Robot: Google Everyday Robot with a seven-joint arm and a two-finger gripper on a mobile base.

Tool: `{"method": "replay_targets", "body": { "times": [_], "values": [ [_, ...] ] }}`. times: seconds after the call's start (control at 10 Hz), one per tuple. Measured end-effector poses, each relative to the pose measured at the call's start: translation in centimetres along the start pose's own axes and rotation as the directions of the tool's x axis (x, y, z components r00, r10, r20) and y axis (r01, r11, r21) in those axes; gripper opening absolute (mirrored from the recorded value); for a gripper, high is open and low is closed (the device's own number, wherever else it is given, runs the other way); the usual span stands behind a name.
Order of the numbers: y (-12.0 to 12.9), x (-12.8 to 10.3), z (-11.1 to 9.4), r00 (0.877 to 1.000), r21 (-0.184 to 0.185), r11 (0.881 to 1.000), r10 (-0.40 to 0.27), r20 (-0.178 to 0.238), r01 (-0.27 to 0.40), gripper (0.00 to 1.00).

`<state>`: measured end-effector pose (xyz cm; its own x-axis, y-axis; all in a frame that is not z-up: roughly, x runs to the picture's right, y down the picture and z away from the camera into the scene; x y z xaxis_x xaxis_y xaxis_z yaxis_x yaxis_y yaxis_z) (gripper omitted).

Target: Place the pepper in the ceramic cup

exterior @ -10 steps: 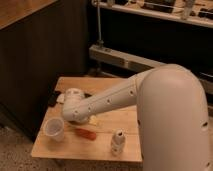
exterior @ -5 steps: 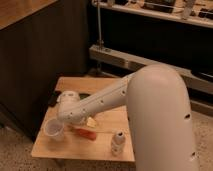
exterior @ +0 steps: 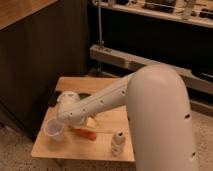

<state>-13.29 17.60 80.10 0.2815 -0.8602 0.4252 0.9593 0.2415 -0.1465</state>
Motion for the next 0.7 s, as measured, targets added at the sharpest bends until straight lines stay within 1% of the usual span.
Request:
{"method": "replay_targets", "body": {
  "times": [0.1,0.2,0.3,0.4,0.5,0.6,0.7],
  "values": [
    [0.2,0.3,-0.7,0.995,0.055,0.995,-0.087,0.039,0.084,0.80],
    [0.5,0.5,-1.0,0.987,0.092,0.984,-0.155,0.051,0.150,0.80],
    [0.6,0.7,-1.8,0.969,0.166,0.962,-0.232,0.080,0.217,0.80],
    [1.2,1.1,-2.2,0.963,0.229,0.948,-0.249,0.105,0.220,0.80],
    [1.5,1.2,-2.3,0.961,0.263,0.942,-0.249,0.124,0.210,0.80],
    [1.4,1.2,-2.5,0.956,0.283,0.937,-0.254,0.146,0.206,0.80],
    [1.3,1.2,-2.5,0.951,0.267,0.940,-0.263,0.161,0.215,0.80]
  ]
}}
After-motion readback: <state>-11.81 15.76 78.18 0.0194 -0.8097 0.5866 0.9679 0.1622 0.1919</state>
